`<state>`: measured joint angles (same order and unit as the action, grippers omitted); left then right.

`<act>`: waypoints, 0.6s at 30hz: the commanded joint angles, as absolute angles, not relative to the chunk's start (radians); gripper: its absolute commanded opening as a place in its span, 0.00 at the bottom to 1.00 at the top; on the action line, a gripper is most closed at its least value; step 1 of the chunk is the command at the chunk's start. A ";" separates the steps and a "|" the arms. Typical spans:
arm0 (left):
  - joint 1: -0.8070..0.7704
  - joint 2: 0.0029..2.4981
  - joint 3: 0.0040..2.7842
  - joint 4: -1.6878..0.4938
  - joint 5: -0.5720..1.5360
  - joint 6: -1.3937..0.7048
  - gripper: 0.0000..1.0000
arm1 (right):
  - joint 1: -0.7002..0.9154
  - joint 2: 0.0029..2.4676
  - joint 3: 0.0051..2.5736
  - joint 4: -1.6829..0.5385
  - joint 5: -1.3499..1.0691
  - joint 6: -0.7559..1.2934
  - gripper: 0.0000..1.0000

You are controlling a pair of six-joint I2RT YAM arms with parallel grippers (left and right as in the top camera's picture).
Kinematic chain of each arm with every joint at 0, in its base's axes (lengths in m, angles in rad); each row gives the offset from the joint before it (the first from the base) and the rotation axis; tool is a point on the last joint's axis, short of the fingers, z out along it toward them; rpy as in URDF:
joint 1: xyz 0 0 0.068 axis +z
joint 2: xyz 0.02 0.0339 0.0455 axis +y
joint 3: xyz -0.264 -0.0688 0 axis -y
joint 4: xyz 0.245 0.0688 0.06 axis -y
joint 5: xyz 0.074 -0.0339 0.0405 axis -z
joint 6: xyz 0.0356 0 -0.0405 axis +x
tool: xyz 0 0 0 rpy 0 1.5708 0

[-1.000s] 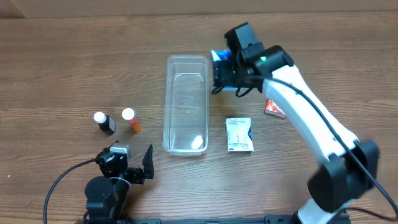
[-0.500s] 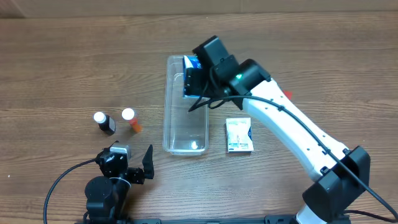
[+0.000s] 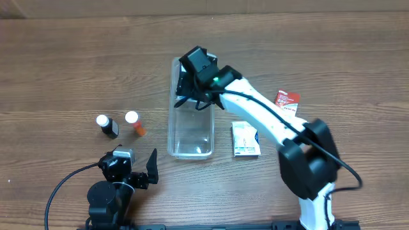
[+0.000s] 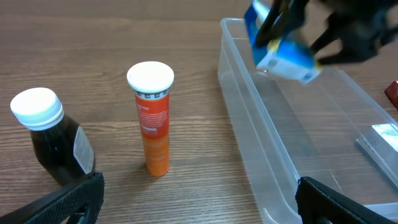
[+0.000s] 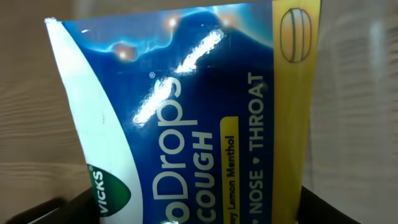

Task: Pack container
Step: 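Carry the VapoDrops box into the clear container and release it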

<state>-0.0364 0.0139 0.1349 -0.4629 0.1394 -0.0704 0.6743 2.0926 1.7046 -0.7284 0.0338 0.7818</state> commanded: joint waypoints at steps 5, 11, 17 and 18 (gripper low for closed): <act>-0.025 0.005 0.131 -0.459 0.147 -0.052 1.00 | 0.674 2.156 1.708 -0.678 0.039 0.776 0.72; -0.025 0.005 0.131 -0.459 0.147 -0.052 1.00 | 0.675 2.154 1.711 -0.661 0.021 0.721 0.98; -0.025 0.005 0.131 -0.459 0.147 -0.052 1.00 | 0.675 2.110 1.715 -0.715 0.006 0.672 0.98; -0.025 0.005 0.131 -0.459 0.147 -0.052 1.00 | 0.675 2.094 1.722 -0.732 0.006 0.669 0.98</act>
<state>-0.0364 0.0139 0.1349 -0.4629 0.1390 -0.0704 0.6746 2.1513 1.7035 -0.7029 0.0216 0.7090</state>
